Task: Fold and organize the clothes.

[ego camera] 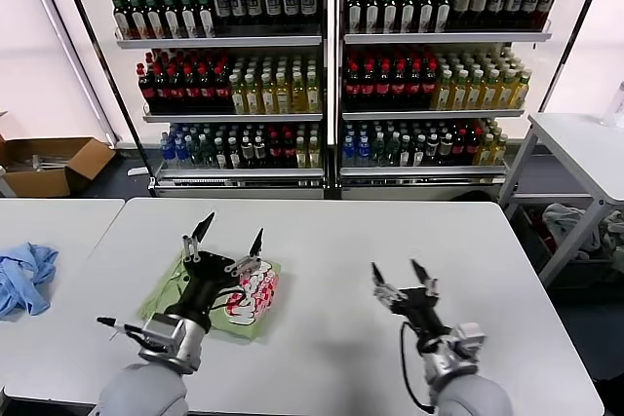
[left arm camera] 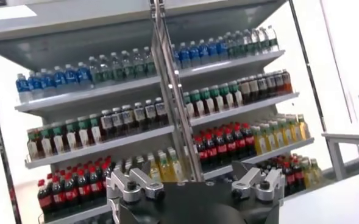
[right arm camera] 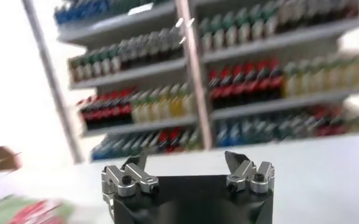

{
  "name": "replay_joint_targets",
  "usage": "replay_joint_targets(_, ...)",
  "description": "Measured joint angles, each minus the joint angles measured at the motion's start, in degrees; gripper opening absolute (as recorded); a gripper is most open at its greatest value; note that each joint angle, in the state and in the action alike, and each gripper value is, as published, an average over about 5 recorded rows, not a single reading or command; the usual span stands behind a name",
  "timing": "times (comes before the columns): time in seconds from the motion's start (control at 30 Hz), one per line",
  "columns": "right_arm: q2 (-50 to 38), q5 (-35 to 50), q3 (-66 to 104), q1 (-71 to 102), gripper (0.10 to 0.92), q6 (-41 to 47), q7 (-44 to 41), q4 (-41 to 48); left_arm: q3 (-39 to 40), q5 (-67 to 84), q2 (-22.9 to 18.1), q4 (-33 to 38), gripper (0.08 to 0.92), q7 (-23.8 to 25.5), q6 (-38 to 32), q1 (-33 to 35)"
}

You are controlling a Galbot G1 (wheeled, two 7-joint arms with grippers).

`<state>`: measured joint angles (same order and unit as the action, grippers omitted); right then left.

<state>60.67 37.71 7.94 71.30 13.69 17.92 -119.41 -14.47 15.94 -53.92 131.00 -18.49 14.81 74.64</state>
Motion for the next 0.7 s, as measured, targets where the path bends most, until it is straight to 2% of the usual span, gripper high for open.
replay_joint_targets(0.3, 5.40, 4.82, -13.16, -10.72, 0.823, 9.59, 1.67, 5.63, -5.24, -1.28, -1.61, 2.28, 0.823, 3.46, -2.35, 7.70)
replay_joint_targets(0.7, 9.84, 7.23, -18.08, -17.55, 0.823, 13.10, 0.10, 12.00, -7.49, -1.97, -2.49, 2.54, 0.823, 5.40, -3.94, 11.36)
